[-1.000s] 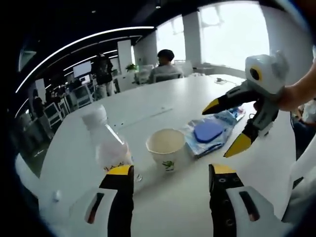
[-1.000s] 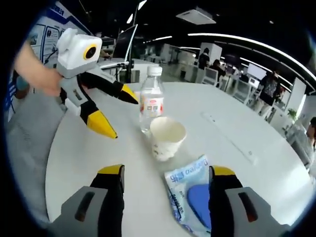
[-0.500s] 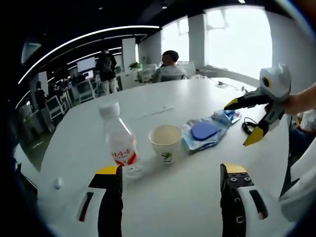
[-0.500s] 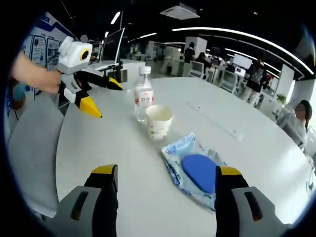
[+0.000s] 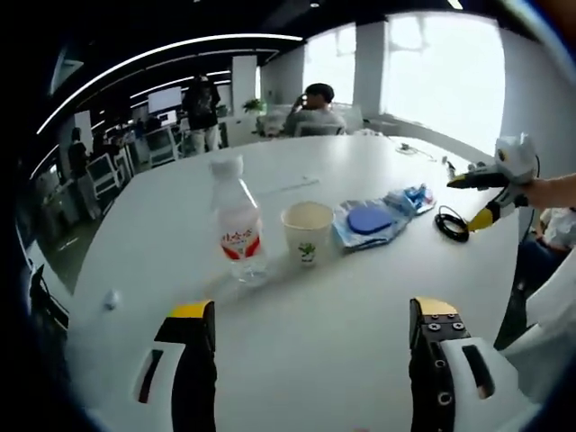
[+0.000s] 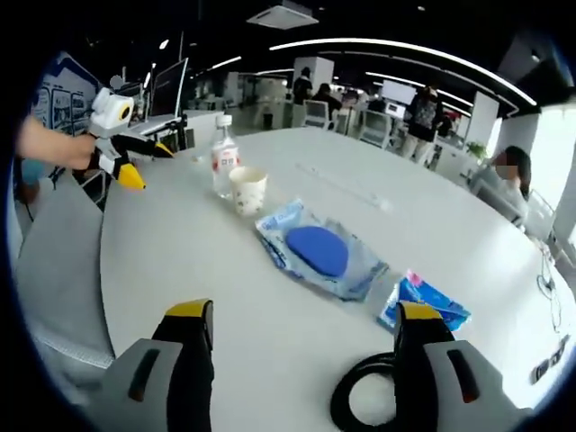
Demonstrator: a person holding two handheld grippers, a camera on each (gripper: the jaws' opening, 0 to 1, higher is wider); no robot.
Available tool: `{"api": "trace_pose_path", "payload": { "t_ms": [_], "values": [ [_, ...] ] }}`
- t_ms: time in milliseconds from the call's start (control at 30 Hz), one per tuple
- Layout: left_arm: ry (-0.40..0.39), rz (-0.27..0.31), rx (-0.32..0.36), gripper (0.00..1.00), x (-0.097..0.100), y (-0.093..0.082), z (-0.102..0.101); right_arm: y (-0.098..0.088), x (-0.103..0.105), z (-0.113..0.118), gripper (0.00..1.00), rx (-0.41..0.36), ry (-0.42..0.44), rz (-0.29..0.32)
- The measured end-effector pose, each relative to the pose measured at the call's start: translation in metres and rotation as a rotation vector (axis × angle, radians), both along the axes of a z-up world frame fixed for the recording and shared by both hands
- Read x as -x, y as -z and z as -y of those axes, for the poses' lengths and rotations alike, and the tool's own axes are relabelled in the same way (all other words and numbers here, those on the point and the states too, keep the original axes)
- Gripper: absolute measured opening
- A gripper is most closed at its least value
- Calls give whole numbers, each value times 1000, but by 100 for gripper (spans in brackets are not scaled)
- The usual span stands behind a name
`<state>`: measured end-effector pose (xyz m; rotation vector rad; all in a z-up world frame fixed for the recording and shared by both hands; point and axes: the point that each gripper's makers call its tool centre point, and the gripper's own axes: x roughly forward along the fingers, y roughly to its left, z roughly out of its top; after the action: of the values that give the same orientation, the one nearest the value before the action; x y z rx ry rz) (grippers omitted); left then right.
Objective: Arrange the tabletop items into an orderly group along one side of the table until the central work area is clear of visible clutter.
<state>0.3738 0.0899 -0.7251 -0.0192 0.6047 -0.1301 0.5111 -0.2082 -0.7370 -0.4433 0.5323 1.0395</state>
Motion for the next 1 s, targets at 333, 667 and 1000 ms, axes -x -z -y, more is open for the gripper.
{"api": "trace_pose_path", "payload": {
  "t_ms": [333,667,1000],
  "values": [
    [-37,-6,30,86,21,-4,-10,0,-2,92,85,13,199,-35],
    [-78,-16,108,90,33,-3,-8,10,13,145,88,3,319,-101],
    [-77,-29,115,90,36,-2,-3,20,19,167,87,17,365,-131]
  ]
}}
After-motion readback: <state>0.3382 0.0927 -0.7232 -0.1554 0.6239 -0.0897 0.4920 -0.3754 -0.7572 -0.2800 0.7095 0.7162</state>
